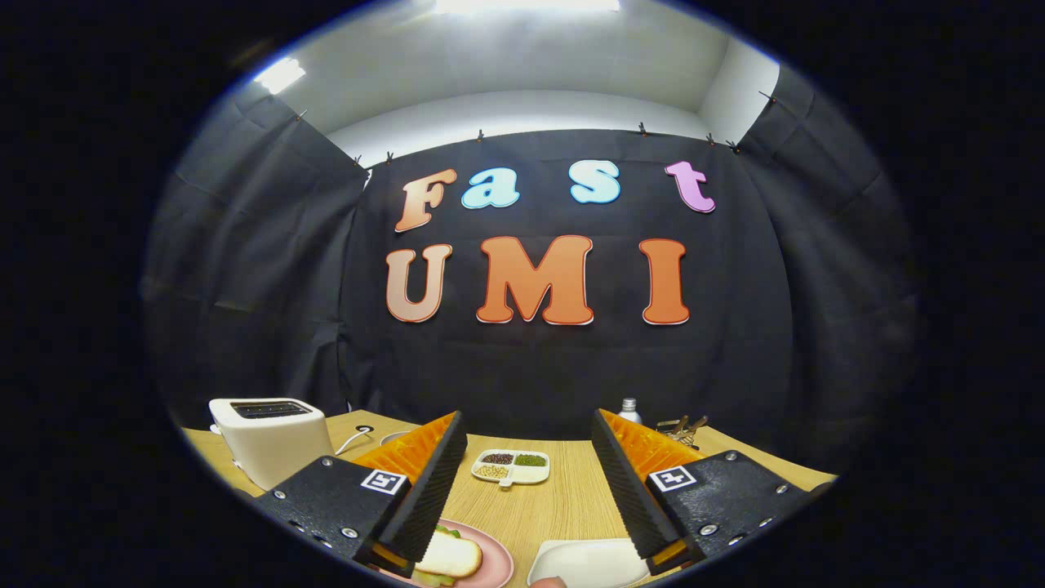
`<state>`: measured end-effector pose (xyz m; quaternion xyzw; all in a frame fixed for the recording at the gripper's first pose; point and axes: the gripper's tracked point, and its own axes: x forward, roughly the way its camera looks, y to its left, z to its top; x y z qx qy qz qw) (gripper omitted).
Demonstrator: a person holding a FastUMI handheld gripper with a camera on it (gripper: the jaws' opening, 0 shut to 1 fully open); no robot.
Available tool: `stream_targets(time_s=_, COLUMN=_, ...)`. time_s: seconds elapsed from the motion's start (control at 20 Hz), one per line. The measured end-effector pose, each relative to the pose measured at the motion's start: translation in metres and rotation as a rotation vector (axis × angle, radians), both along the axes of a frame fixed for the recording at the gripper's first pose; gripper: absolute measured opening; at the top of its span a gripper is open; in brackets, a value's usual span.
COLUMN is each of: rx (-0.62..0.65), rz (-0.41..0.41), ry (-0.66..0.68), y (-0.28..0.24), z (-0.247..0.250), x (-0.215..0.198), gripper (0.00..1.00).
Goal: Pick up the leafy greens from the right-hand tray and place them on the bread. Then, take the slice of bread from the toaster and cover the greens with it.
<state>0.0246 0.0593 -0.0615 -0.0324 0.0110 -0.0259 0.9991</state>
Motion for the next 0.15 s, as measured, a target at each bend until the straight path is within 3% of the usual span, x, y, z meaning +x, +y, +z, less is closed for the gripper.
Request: stream_targets(time_s=0.15, rx=0.012, rz=-0.001, ry=0.0, y=-0.0018, z=-0.0023, x=-0.0003, gripper=0.93)
